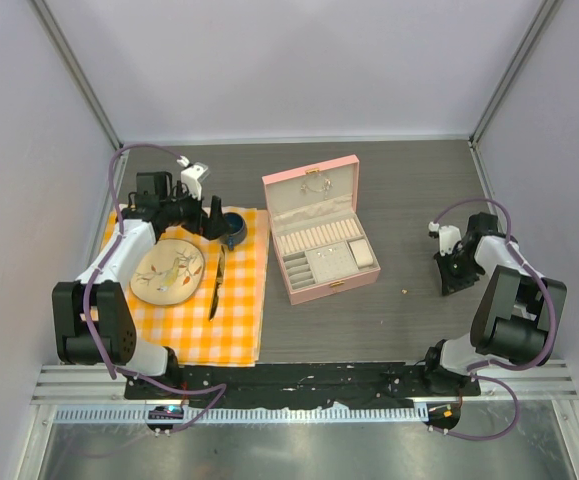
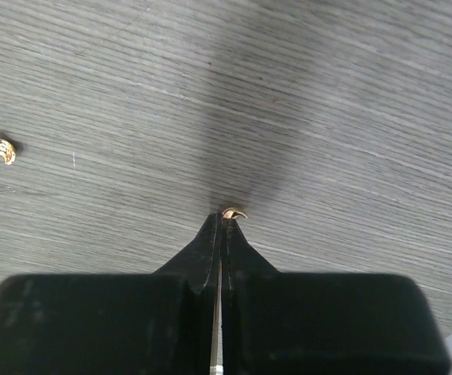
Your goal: Organize the mixed jewelry
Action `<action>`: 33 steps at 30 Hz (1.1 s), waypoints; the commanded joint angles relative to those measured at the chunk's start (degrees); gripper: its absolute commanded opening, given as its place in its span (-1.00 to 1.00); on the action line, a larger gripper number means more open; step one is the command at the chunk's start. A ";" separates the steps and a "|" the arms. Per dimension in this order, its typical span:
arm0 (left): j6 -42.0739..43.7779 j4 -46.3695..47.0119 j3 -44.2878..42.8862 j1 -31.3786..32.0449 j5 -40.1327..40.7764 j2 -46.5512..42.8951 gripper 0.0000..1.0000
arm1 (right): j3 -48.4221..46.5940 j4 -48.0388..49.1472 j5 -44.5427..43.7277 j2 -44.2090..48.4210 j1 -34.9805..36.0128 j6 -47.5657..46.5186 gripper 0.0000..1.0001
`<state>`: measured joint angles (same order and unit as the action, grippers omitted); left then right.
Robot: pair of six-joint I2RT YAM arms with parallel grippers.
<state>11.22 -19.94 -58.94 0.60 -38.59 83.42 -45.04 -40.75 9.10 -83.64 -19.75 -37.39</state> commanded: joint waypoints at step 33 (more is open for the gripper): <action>-5.42 0.96 -2.76 0.54 -17.91 -4.13 0.99 | -18.15 -14.79 15.15 5.32 13.23 7.06 -0.99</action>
<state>8.82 -19.16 -58.41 0.62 -49.89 83.22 -58.89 -52.07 19.16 -81.12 -11.09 -33.58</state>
